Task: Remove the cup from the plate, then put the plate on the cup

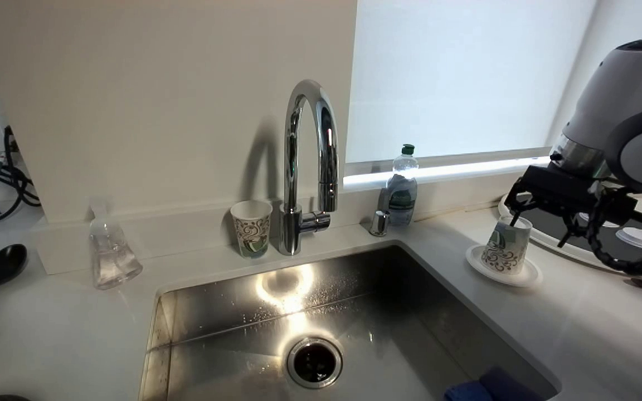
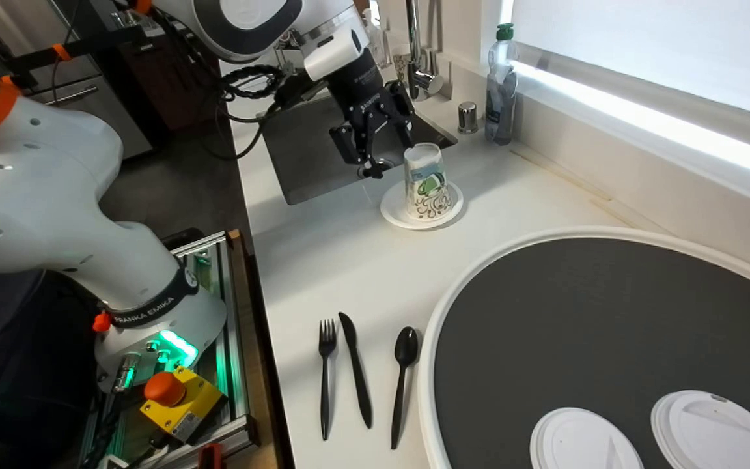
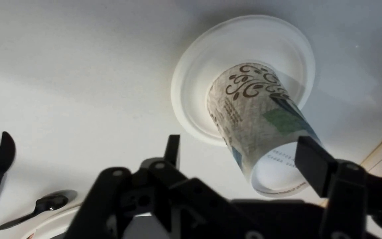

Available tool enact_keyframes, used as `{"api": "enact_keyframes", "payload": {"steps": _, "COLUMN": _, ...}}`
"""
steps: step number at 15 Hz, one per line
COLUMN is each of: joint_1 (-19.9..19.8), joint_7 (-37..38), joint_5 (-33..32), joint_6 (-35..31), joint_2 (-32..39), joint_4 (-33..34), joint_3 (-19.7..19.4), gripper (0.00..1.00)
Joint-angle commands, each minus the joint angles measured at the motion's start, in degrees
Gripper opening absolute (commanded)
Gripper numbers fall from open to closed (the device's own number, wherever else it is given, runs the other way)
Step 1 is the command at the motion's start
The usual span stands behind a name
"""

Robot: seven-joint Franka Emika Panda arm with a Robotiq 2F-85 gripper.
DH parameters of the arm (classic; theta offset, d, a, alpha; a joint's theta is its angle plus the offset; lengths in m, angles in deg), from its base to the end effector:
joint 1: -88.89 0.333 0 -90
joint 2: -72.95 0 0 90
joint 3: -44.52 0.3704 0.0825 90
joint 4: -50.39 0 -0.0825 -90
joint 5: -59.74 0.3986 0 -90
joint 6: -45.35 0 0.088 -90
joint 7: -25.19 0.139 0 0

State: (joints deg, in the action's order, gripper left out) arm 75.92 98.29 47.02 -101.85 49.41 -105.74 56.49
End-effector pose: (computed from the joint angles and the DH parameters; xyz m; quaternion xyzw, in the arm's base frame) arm 0.3975 -0.0100 0.3809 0.8339 -0.5272 0.1617 0.0219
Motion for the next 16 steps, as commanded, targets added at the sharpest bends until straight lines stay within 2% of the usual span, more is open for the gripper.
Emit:
{"api": "enact_keyframes", "payload": {"steps": 1, "joint_1": -0.68, "joint_7": 3.01, "joint_5": -2.24, "joint_6": -1.8, "joint_2": 1.72, "joint_4": 0.29, "joint_3": 0.58, "gripper": 1.0}}
{"api": "enact_keyframes", "payload": {"steps": 13, "joint_1": -2.31, "joint_7": 9.88, "joint_5": -6.98, "joint_6": -1.95, "joint_2": 2.71, "joint_4": 1.03, "joint_3": 0.31, "gripper": 1.0}}
{"api": "enact_keyframes", "payload": {"steps": 14, "joint_1": -2.22, "joint_7": 9.95, "joint_5": -7.12, "joint_6": -1.96, "joint_2": 2.87, "joint_4": 1.05, "joint_3": 0.2, "gripper": 0.95}}
{"api": "enact_keyframes", "payload": {"steps": 15, "joint_1": -1.94, "joint_7": 9.72, "joint_5": -7.02, "joint_6": -1.94, "joint_2": 3.18, "joint_4": 1.12, "joint_3": 0.0, "gripper": 0.75}}
{"api": "enact_keyframes", "payload": {"steps": 16, "joint_1": -1.9, "joint_7": 9.93, "joint_5": -7.19, "joint_6": -1.98, "joint_2": 3.41, "joint_4": 1.19, "joint_3": 0.02, "gripper": 0.66}}
